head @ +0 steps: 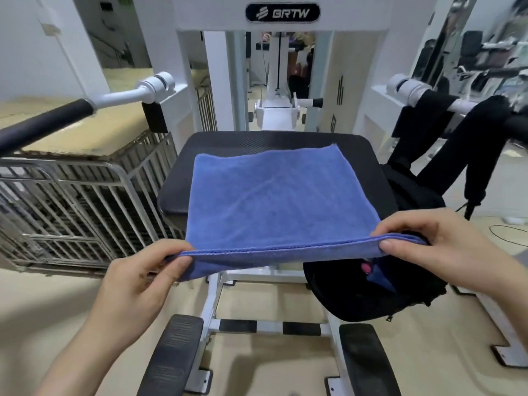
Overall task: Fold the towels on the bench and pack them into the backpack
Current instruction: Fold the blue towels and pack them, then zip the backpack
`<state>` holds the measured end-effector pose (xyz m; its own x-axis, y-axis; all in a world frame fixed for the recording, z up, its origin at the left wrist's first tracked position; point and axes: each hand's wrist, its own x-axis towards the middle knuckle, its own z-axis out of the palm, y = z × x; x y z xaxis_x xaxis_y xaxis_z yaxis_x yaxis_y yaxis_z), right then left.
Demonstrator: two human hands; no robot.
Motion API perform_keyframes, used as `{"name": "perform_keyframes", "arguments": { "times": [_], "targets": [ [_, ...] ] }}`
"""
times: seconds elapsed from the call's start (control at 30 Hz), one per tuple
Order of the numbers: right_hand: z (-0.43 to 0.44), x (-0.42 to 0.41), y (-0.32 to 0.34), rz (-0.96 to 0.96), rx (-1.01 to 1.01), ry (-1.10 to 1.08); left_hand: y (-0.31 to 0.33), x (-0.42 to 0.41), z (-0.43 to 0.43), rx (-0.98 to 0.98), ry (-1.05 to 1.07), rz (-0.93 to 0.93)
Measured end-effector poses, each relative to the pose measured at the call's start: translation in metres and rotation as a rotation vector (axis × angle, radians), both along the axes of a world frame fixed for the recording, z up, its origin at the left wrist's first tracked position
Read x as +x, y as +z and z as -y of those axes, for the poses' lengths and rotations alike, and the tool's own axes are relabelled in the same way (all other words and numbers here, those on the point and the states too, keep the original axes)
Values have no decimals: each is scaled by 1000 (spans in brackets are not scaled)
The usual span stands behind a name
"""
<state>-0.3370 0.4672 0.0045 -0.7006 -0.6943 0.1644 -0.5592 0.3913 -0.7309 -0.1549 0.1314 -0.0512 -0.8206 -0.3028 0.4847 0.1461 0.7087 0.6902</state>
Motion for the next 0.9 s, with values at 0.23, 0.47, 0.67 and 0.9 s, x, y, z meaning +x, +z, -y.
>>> {"name": "perform_keyframes", "arguments": {
  "times": [0.23, 0.47, 0.67, 0.9],
  "targets": [
    [49, -75, 31, 35, -108, -101, 54, -77, 23, 144, 57, -2],
    [119, -168, 27, -117, 109, -190, 65, -170, 65, 494, 164, 333],
    [139, -197, 6, -363, 348, -174, 46, -197, 78, 41, 377, 413],
    [139, -186, -8, -769, 561, -268, 39, -200, 73, -287, 505, 385]
  ]
}}
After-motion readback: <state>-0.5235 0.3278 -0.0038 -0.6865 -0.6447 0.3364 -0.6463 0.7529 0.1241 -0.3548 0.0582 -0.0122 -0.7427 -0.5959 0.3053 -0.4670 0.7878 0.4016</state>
